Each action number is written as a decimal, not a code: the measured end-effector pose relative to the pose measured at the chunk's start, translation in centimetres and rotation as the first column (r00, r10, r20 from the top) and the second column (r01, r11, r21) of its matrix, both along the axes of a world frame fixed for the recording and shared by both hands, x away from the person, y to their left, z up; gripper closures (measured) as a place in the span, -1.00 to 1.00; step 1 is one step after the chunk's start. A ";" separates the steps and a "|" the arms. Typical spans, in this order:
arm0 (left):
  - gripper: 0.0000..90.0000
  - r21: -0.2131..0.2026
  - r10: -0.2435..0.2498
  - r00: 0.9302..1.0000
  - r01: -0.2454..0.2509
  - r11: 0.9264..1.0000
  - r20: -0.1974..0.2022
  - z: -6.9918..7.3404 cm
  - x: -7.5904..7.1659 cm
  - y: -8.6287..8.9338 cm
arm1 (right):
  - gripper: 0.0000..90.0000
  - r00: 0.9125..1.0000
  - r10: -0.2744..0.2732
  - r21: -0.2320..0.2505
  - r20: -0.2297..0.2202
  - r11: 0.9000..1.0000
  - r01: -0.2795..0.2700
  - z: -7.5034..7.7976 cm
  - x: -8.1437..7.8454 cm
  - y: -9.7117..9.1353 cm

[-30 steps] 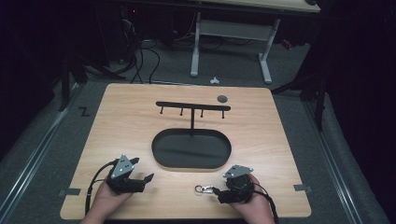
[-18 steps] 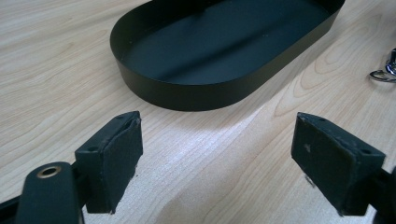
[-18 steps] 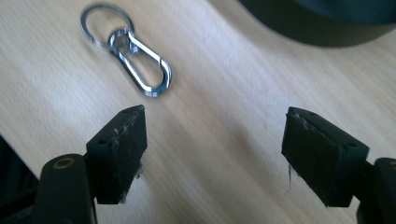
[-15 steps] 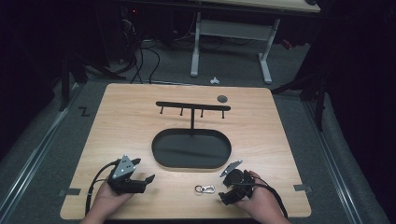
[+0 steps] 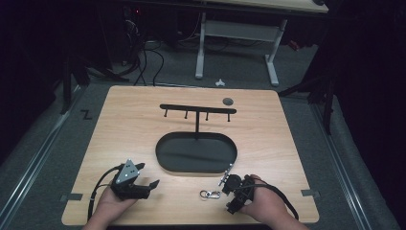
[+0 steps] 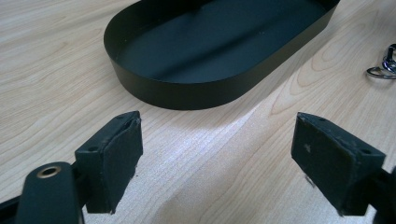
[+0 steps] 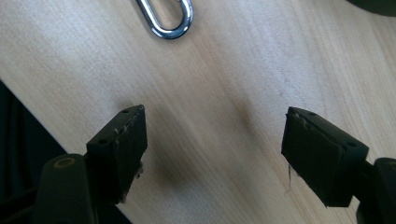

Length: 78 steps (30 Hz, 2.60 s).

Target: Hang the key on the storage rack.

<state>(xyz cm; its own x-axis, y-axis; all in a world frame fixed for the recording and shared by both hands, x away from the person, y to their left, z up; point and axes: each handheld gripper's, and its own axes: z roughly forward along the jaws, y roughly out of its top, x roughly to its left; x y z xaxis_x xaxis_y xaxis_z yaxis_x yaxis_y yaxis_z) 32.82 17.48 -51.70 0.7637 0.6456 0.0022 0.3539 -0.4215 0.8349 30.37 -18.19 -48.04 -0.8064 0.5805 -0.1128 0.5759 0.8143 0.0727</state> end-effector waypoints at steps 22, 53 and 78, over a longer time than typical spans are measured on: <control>-0.62 0.002 -0.001 1.000 0.001 1.000 0.001 0.0 0.0 0.0 | -0.21 0.995 0.098 0.013 -0.021 0.995 -0.097 0.1 1.2 3.3; -0.62 0.004 -0.007 1.000 0.007 1.000 -0.002 0.0 0.1 0.0 | 0.46 0.989 0.146 0.021 -0.039 0.989 -0.145 -0.9 1.9 5.8; -0.61 0.007 -0.010 1.000 0.010 1.000 -0.003 0.0 0.1 -0.1 | 0.36 0.993 0.089 0.055 -0.084 0.995 -0.084 -0.9 2.2 5.8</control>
<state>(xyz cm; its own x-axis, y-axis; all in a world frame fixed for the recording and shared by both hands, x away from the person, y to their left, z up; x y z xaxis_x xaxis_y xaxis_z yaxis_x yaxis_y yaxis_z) 32.90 17.40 -51.71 0.7702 0.6378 0.0049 0.3517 -0.4312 0.8309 32.62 -12.36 -48.97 -0.8593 0.5113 -0.0130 0.5094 0.8578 0.0686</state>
